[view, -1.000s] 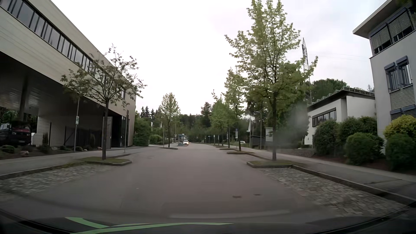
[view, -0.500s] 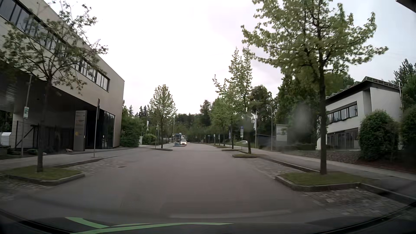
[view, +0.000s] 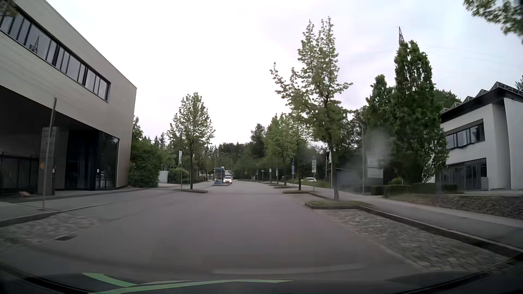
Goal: Follow the waypoints while adhering to traffic rules and regulations
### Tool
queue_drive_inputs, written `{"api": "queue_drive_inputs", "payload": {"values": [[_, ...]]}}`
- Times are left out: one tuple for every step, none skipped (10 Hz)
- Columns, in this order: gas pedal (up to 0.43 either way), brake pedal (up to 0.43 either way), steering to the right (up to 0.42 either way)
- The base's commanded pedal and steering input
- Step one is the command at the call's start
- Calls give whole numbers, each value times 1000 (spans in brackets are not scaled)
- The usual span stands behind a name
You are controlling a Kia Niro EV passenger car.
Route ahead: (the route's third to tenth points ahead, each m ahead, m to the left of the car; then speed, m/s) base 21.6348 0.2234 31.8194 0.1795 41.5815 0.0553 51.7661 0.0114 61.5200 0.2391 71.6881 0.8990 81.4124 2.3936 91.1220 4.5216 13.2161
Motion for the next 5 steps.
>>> {"api": "queue_drive_inputs", "payload": {"values": [[150,0,0],[150,0,0],[150,0,0],[150,0,-1],[150,0,-1]]}}
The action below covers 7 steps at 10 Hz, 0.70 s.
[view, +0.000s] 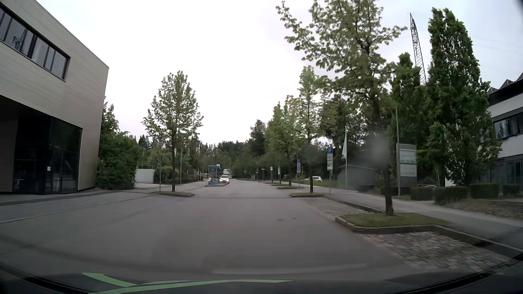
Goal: Follow the waypoints while adhering to traffic rules and regulations
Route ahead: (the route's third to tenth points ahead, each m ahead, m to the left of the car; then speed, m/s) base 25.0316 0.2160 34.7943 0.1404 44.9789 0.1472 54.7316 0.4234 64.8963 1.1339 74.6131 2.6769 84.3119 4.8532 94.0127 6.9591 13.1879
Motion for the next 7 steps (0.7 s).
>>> {"api": "queue_drive_inputs", "payload": {"values": [[150,0,-1],[150,0,-1],[150,0,-1],[150,0,-1],[150,0,-1],[150,0,-2],[150,0,-2]]}}
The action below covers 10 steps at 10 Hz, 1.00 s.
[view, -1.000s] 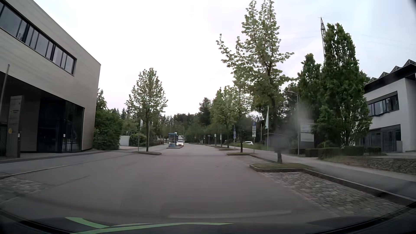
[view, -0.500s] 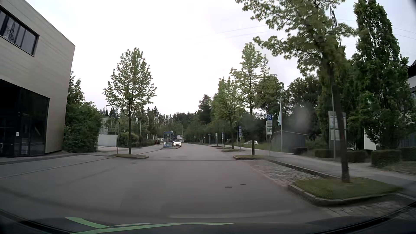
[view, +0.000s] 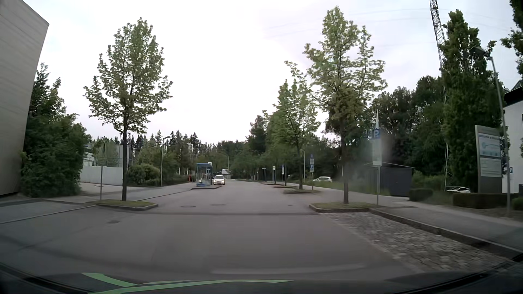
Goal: Follow the waypoints while adhering to traffic rules and regulations
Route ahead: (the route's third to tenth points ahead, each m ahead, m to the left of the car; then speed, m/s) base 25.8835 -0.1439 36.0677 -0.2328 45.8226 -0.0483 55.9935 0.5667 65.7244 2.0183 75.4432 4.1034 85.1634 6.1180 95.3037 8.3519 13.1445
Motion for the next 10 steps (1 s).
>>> {"api": "queue_drive_inputs", "payload": {"values": [[150,0,-3],[150,0,-4],[150,0,-4],[150,0,-4],[150,0,-4],[150,0,-4],[150,0,-4],[150,0,-4],[150,0,-4],[150,0,-3]]}}
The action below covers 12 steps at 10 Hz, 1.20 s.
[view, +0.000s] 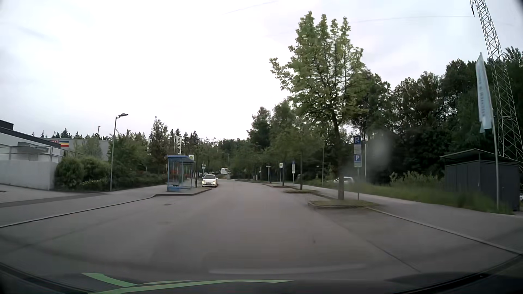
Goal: Follow the waypoints while adhering to traffic rules and regulations
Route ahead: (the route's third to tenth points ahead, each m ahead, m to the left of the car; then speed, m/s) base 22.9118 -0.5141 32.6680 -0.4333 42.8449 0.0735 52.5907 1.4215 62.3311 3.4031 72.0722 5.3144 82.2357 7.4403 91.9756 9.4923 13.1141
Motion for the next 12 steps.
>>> {"api": "queue_drive_inputs", "payload": {"values": [[150,0,-3],[150,0,-3],[150,0,-3],[150,0,-4],[150,0,-4],[150,0,-4],[150,0,-4],[150,0,-4],[157,0,-3],[157,0,-3],[157,0,-4],[157,0,-4]]}}
